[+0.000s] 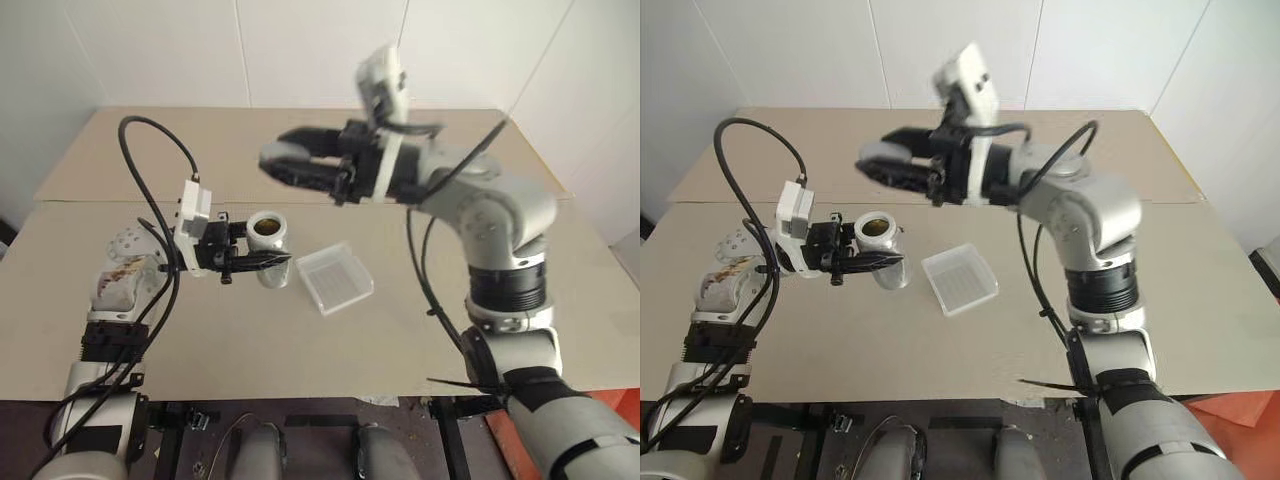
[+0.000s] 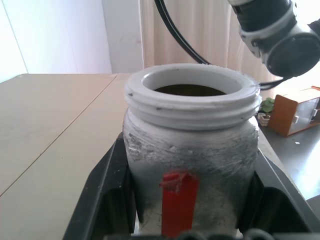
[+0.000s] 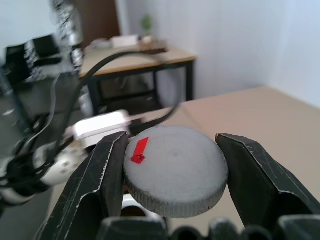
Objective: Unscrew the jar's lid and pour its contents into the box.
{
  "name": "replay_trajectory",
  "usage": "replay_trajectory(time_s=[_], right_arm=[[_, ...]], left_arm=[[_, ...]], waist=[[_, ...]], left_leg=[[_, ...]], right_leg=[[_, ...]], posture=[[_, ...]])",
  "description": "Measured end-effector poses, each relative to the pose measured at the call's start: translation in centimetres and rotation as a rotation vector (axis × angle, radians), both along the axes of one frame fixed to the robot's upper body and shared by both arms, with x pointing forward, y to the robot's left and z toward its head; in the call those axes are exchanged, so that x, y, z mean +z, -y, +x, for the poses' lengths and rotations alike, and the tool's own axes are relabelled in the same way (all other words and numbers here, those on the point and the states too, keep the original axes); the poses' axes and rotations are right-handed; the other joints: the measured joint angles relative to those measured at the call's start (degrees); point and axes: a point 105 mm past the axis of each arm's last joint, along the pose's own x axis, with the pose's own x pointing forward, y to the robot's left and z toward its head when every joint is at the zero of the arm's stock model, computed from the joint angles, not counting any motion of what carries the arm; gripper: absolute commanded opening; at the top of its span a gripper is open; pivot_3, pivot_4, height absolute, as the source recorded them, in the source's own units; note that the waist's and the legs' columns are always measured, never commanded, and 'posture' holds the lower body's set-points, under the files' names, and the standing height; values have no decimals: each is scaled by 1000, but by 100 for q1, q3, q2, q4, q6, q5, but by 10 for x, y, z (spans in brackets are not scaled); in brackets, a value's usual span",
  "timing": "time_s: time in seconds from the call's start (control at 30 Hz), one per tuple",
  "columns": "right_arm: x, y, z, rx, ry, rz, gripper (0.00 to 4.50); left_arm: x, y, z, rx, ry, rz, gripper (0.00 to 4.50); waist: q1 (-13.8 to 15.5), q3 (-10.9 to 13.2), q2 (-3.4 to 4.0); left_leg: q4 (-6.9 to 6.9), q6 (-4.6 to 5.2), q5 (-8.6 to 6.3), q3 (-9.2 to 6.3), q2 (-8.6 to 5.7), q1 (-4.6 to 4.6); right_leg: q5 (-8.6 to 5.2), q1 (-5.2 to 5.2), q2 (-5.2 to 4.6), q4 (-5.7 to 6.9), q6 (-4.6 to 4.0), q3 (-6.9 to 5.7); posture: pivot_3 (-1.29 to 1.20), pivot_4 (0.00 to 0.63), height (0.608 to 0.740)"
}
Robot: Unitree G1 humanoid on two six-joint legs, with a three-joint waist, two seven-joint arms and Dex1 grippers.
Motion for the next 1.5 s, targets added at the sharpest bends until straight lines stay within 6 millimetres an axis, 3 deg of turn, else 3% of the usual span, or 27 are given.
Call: replay_trajectory(time_s=[0.13,0.23,0.4,0.47,0.5,0.67,0.73,0.83,0.93,1.03,1.17,1.23,1.37,1.5], right_arm=[[-44,42,25,-259,-32,-54,2768],[-103,92,38,-522,-85,-170,2768],[-187,138,28,-773,-219,-291,2768],[-202,141,24,-818,-231,-319,2768],[-204,140,25,-839,-222,-319,2768],[-206,140,24,-852,-212,-326,4354],[-203,139,19,-817,-222,-329,4468],[-181,141,10,-737,-202,-322,4468],[-153,142,0,-621,-187,-325,4468],[-131,129,-10,-471,-231,-300,4468],[-107,109,-24,-269,-262,-291,4468],[-104,106,-28,-222,-264,-307,4468],[-107,98,-31,-161,-276,-331,4468],[-98,93,-34,-108,-254,-323,4468]], left_arm=[[3,-1,2,44,17,-16,2054],[3,-5,3,102,27,-37,2054],[2,-8,4,165,47,-48,2054],[2,-9,5,185,52,-53,2054],[3,-8,6,197,60,-54,2054],[3,-6,11,244,90,-50,2054],[3,-5,15,282,137,-20,2054],[6,3,24,350,293,80,2054],[10,12,39,435,557,219,2054],[17,23,51,469,837,320,2054],[33,49,54,370,1346,481,2054],[38,58,54,300,1582,544,2054],[30,76,65,221,1972,603,2054],[0,86,66,29,2170,605,2054]], waist=[[6,0,-1],[-3,0,-1],[-55,0,0],[-95,0,0],[-115,0,0],[-109,0,0],[-79,0,0],[-16,0,-1],[22,-1,-1],[28,-1,-2],[35,1,-4],[49,1,-4],[94,1,-4],[104,1,-4]], left_leg=[[1,0,0,-2,-4,-5],[-1,0,0,-3,-6,-14],[0,0,0,3,-4,-9],[0,0,0,3,-4,4],[-1,0,0,3,-4,13],[-2,0,0,2,-4,12],[-1,0,0,3,-5,10],[-1,0,0,2,-7,12],[0,0,0,-2,-7,14],[0,0,0,-1,-9,12],[-5,1,-1,-3,-10,7],[-3,1,-1,-1,-13,3],[5,1,-1,1,-15,-9],[5,1,-1,1,-13,-21]], right_leg=[[0,0,-3,0,1,0],[0,-9,-3,0,1,2],[0,-11,0,3,1,12],[0,-2,1,5,0,14],[0,6,2,5,1,15],[0,9,1,-2,2,14],[0,8,0,-2,2,14],[0,12,0,-4,2,13],[1,19,1,-7,2,8],[3,18,-1,-10,3,10],[3,14,0,-14,4,9],[3,12,-4,-15,7,9],[6,3,-6,-9,16,6],[6,-12,-4,-2,16,4]], posture=[[0,150,740],[0,150,740],[0,150,740],[0,150,740],[0,150,740],[0,150,740],[0,150,740],[0,150,740],[0,150,740],[0,150,740],[0,150,740],[0,150,740],[0,150,740],[0,150,740]])
